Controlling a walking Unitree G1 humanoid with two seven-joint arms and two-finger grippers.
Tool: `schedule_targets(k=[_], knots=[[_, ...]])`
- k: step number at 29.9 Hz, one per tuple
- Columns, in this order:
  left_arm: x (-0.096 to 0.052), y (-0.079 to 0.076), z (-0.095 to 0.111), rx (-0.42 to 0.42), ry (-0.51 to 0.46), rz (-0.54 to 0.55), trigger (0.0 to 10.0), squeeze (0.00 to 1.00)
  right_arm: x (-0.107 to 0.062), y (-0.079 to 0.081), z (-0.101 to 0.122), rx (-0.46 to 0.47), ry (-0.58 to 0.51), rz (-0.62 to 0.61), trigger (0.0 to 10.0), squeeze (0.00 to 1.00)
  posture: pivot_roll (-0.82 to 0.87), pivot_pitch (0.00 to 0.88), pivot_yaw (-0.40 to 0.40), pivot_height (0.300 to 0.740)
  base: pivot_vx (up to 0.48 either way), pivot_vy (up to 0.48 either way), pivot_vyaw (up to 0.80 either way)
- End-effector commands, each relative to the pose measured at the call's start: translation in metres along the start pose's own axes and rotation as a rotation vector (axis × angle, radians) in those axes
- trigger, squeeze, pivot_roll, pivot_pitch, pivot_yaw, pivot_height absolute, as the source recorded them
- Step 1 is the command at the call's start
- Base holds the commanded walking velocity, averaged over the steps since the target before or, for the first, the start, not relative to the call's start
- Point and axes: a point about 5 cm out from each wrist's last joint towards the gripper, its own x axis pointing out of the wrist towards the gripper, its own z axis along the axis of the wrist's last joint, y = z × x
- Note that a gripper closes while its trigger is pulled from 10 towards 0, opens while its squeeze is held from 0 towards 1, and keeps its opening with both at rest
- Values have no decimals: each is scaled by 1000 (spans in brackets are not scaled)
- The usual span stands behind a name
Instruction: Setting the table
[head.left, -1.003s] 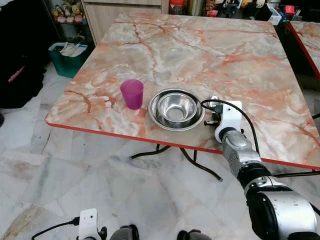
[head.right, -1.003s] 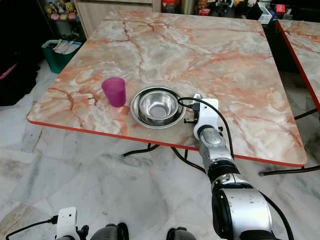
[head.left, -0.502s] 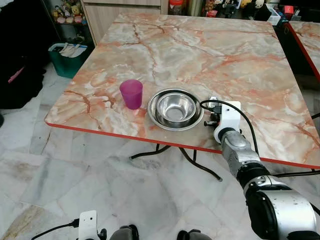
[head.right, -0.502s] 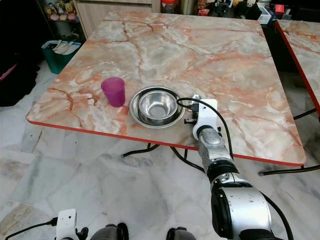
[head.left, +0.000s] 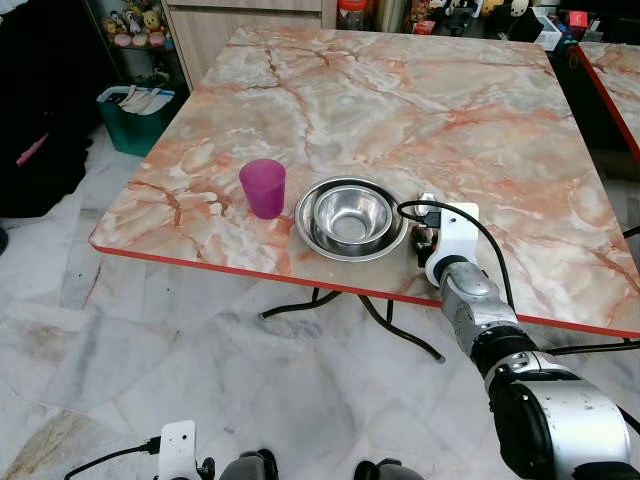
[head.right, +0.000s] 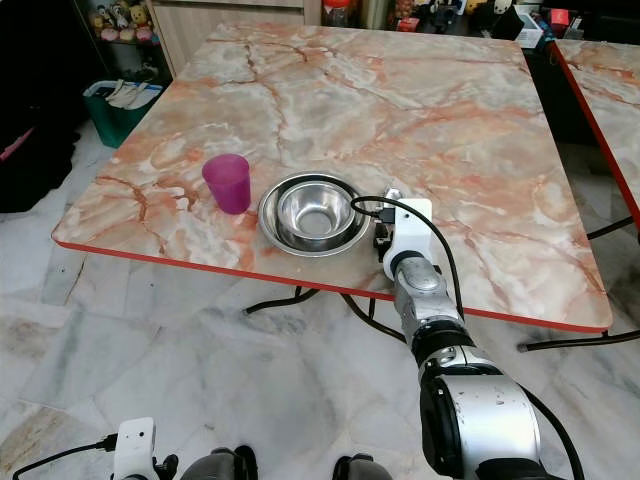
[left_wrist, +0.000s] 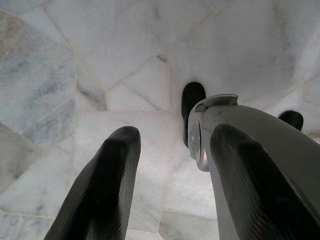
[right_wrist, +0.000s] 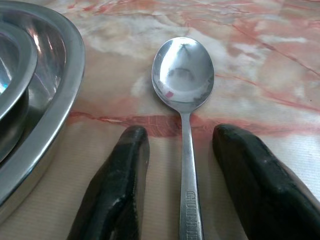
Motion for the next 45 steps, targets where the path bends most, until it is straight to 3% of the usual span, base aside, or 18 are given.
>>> schedule_targets(k=[1,2,11,17,23,31,41,45], knots=[[-2,2,-14,5,57,-5,10000,0,0,1,-3,-2,8,-1,10000,737,35,191,-6,711,0,0,0],[-2,1,-14,6,59,-7,10000,0,-1,1,0,1,-20,2,10000,0,35,192,-6,711,0,0,0],[-3,0,-15,5,64,-14,10000,0,-2,-1,18,31,-178,-25,10000,0,32,189,-5,711,0,0,0],[-3,-1,-16,6,65,-21,10000,0,-5,-2,20,49,-229,-45,10000,0,31,186,-5,711,0,0,0],[-3,1,-14,42,52,-5,10000,0,-12,-10,26,36,-332,-92,10000,0,33,185,-6,711,0,0,0],[-2,1,-12,51,44,-8,10000,0,-19,-20,25,81,-385,-125,10000,0,17,162,3,711,0,-379,0],[-2,-2,-9,63,29,-9,10000,0,-26,-16,21,49,-424,-73,10000,0,15,146,-4,711,0,-364,0],[-2,-1,-10,69,30,-9,10000,0,-35,-16,24,14,-492,-60,10000,0,7,133,0,711,0,-360,0]])
